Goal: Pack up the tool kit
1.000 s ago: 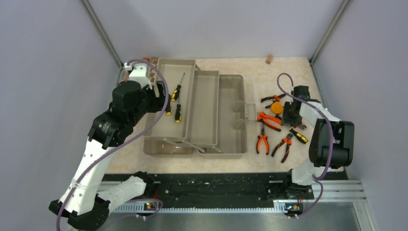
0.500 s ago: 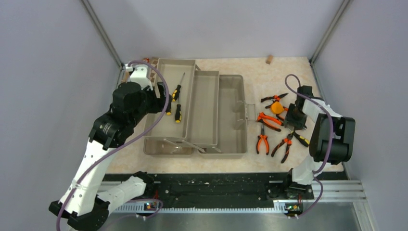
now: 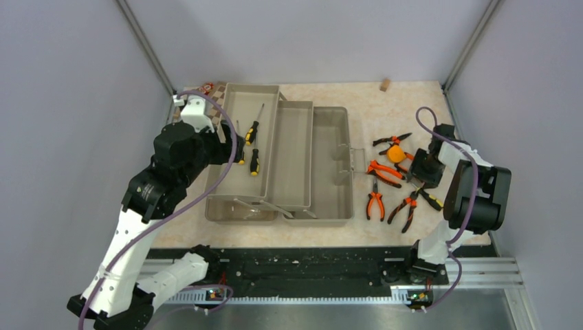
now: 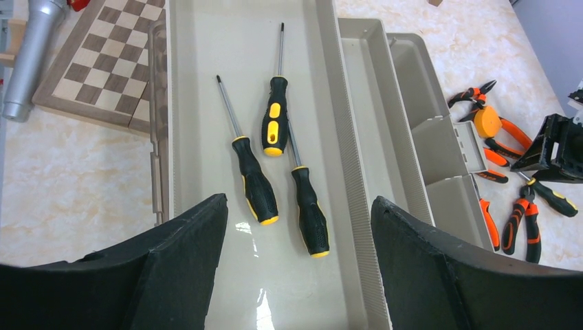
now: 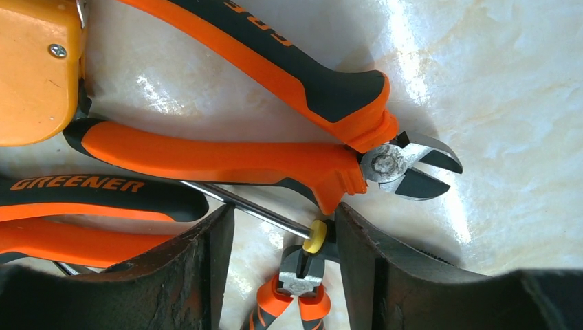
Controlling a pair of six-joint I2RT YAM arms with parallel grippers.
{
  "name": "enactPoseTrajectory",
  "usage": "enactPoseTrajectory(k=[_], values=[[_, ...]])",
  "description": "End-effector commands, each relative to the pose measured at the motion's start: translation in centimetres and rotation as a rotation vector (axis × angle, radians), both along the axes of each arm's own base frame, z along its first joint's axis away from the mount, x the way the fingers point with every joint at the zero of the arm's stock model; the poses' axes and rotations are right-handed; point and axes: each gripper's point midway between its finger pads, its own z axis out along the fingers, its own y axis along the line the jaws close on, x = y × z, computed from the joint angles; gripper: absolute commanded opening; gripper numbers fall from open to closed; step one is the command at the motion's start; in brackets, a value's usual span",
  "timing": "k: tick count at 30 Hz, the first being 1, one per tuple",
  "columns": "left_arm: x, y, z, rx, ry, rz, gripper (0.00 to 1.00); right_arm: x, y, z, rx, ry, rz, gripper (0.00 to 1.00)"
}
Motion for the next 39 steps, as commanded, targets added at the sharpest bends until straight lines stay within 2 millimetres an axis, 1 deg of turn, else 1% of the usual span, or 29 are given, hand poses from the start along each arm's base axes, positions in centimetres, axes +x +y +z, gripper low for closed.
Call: enactPoseTrajectory(k=[1,3,5,9,12,15,17,20,24,26,29,33,35,38,39], values=[[0.2,-0.4,1.4,-0.025,-0.058,-0.019,0.81,-4.1,0.2,-3.1,-0.011,0.184,0.003,0.55],[0.2,-0.5,1.4,-0.026,-0.056,-0.022,0.81,-4.3,0.8,-3.6,0.0,0.196,0.011,0.54],[0.2,-0.6,1.4,-0.026,-0.055,-0.023,0.81,-4.2,0.8,-3.6,-0.011,0.191,0.007,0.52],[0.3,-0.4,1.6,-0.024,-0.058,-0.013,0.81,-3.5,0.3,-3.4,-0.036,0.171,-0.016,0.39],[0.4,-0.4,1.8,-0.03,-0.06,-0.009,0.8,-2.3,-0.2,-2.7,-0.06,0.136,-0.016,0.32],[0.6,-0.6,1.9,-0.039,-0.064,-0.008,0.8,-0.6,-0.8,-1.7,-0.082,0.072,-0.005,0.29],[0.7,-0.5,1.9,-0.04,-0.065,-0.003,0.8,0.9,-0.8,-1.3,-0.077,0.024,0.007,0.28],[1.0,-0.4,1.9,-0.033,-0.064,0.01,0.8,2.8,-0.2,-1.1,-0.062,-0.026,0.03,0.23],[1.3,0.1,2.0,-0.013,-0.068,0.038,0.8,5.5,1.0,-0.9,-0.066,-0.076,0.096,0.16],[1.5,0.3,2.1,-0.006,-0.07,0.052,0.8,6.5,1.6,-0.9,-0.069,-0.09,0.134,0.12],[1.6,0.7,2.3,-0.004,-0.08,0.069,0.8,7.9,2.4,-0.9,-0.082,-0.111,0.193,0.09],[1.6,1.0,2.3,-0.001,-0.085,0.09,0.79,9.4,3.3,-0.7,-0.12,-0.142,0.266,0.06],[1.7,1.1,2.3,0.0,-0.084,0.095,0.79,10.0,3.6,-0.5,-0.134,-0.163,0.294,0.01],[1.7,1.0,2.3,-0.009,-0.08,0.096,0.79,10.3,4.1,0.1,-0.154,-0.179,0.318,0.0],[1.7,0.9,2.3,-0.016,-0.081,0.091,0.79,10.1,4.2,0.3,-0.16,-0.187,0.322,0.0]])
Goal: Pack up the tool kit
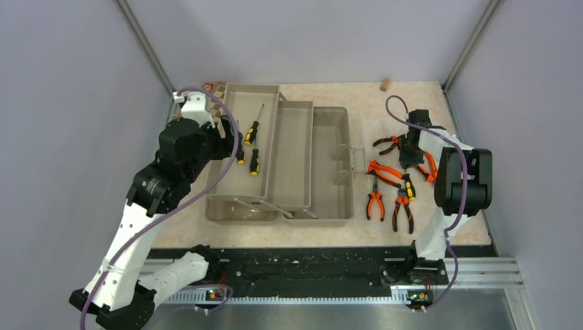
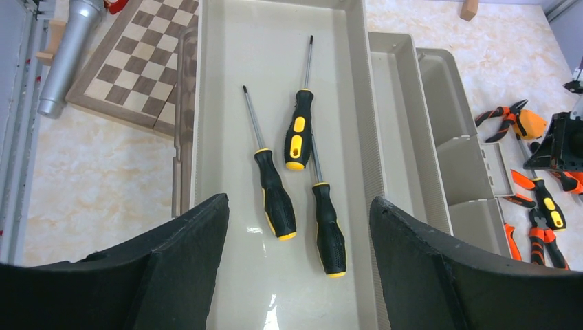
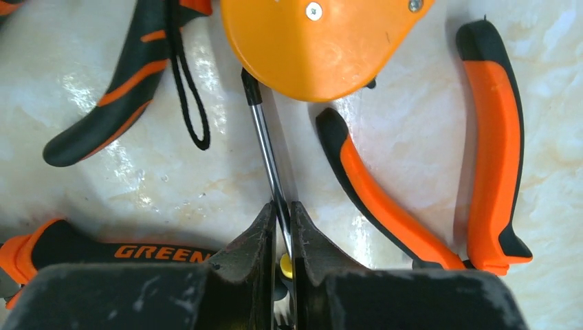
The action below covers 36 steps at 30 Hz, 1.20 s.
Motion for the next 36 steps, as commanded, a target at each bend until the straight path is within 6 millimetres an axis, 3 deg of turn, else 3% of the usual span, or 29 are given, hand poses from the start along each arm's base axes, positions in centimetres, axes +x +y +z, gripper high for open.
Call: enactPoseTrajectory(k=[1,9,15,24,36], values=[[0.2,-0.2,2.4,-0.046,-0.073,0.002,0.79,2.9,1.4,0.9,-0.004,-0.122,0.05,0.0],[0.3,-1.5,2.2,-0.076,-0.079,-0.056,0.79,0.8,1.6,3.7,-0.006,-0.232,0.026,0.0],[0.3,-2.0,2.0,-0.081,-0.084,-0.081,0.79,-0.8,1.6,4.6,-0.009,-0.276,0.022,0.0],[0.1,-3.7,2.3,-0.129,-0.101,-0.166,0.78,-1.3,2.0,9.4,0.009,-0.446,0.022,0.0],[0.8,-5.4,1.6,-0.154,-0.102,-0.234,0.78,-2.0,3.0,10.6,0.076,-0.574,0.006,0.0]])
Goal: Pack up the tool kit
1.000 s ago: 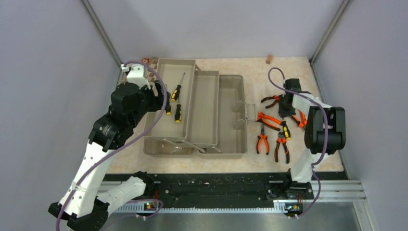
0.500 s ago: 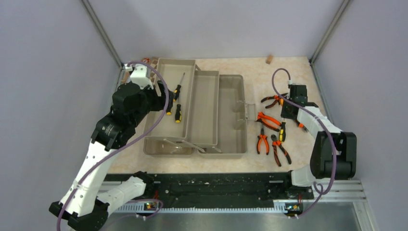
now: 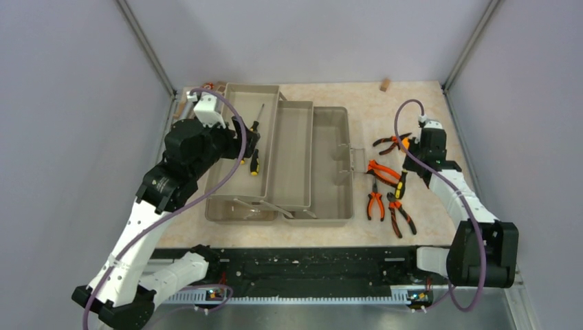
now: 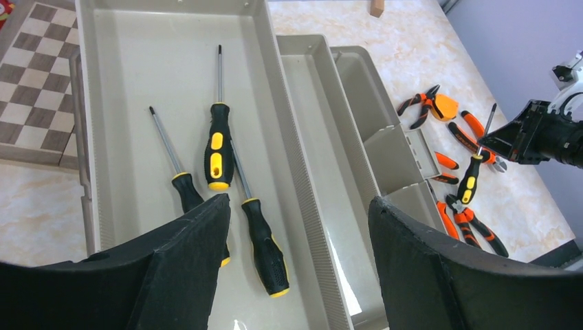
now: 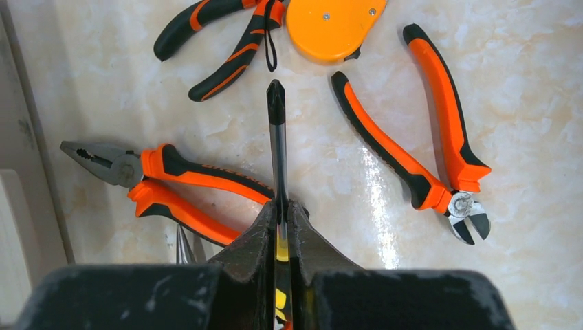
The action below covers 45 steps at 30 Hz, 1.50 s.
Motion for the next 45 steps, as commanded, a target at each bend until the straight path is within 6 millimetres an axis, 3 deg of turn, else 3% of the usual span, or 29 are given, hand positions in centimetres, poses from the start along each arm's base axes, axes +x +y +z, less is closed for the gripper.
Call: enactPoseTrajectory(k=[1,11,17,21,24,28,32,35,38,45], values=[[0.6,-1.2,1.6,-0.05,-0.062,-0.037,0.78,1.2,1.2,1.9,0.049,-0.126,0.017,0.0],[0.2,-1.2,1.5,-0.075,-0.056,-0.036,0.78,4.2,0.7,-3.8,0.051,0.068,-0.029,0.0],[-0.6,-0.2,1.3,-0.061,-0.048,-0.009,0.78,5.7,0.1,-7.5,0.034,0.187,-0.063,0.03],[-1.0,0.3,1.4,-0.05,-0.047,0.0,0.78,5.0,-0.2,-8.2,0.033,0.227,-0.092,0.25],[-1.1,0.3,1.4,-0.046,-0.045,0.0,0.78,4.1,-0.1,-8.2,0.041,0.232,-0.103,0.33],[-1.0,0.0,1.4,-0.047,-0.038,-0.011,0.78,3.5,0.1,-8.8,0.048,0.246,-0.101,0.35],[-1.0,-0.4,1.4,-0.054,-0.031,-0.029,0.77,3.5,0.0,-9.4,0.041,0.265,-0.092,0.25],[-1.2,-0.7,1.6,-0.066,-0.029,-0.049,0.77,3.4,-0.2,-8.7,0.03,0.251,-0.089,0.11],[-1.6,-1.5,1.6,-0.085,-0.017,-0.088,0.77,3.2,-0.5,-6.4,0.008,0.199,-0.086,0.0],[-1.7,-3.8,1.5,-0.118,-0.002,-0.183,0.78,2.4,-1.0,1.2,-0.02,0.06,-0.1,0.0]])
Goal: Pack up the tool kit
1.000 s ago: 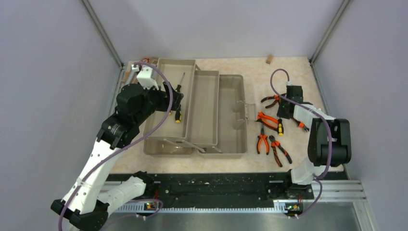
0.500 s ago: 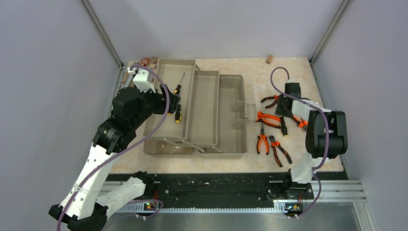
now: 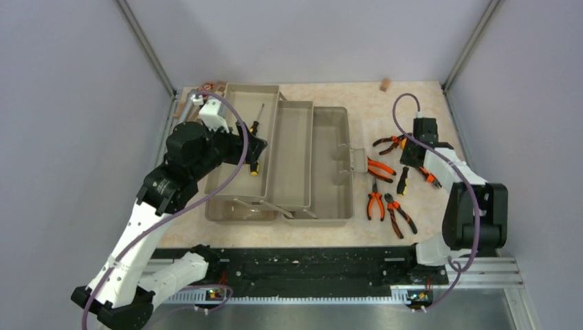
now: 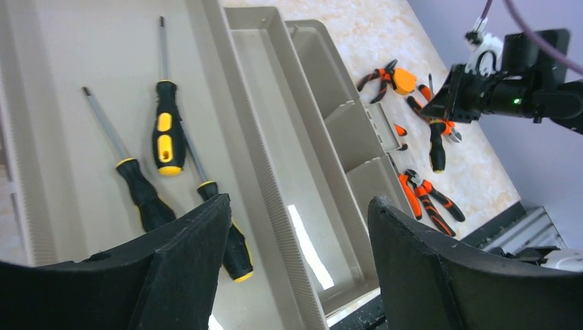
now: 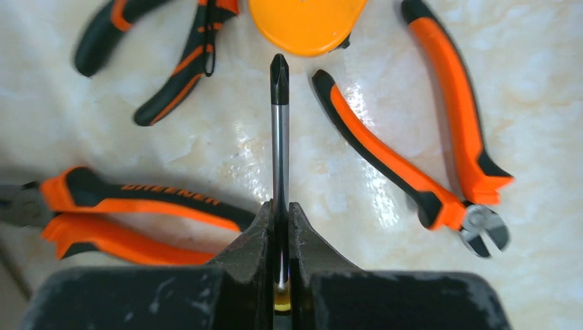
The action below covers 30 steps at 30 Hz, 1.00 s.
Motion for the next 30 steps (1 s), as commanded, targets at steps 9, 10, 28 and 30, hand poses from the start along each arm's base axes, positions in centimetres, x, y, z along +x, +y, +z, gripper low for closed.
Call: enactPoseTrajectory(k=[9,10,28,30], values=[[-0.4,-7.8,3.0,-0.04,-0.091,-0.191,0.78,-1.6,4.3,17.4,0.205,-0.413,0.077,0.0],[-0.4,-8.8,3.3,-0.046,-0.101,-0.21,0.79,-2.1,4.9,18.3,0.239,-0.438,0.087,0.0],[-5.0,-27.9,1.2,-0.123,-0.027,-0.619,0.79,-9.7,13.3,29.5,0.762,-0.776,0.273,0.0],[-5.6,-29.1,1.1,-0.128,-0.021,-0.649,0.79,-10.0,13.6,29.7,0.788,-0.775,0.283,0.0]])
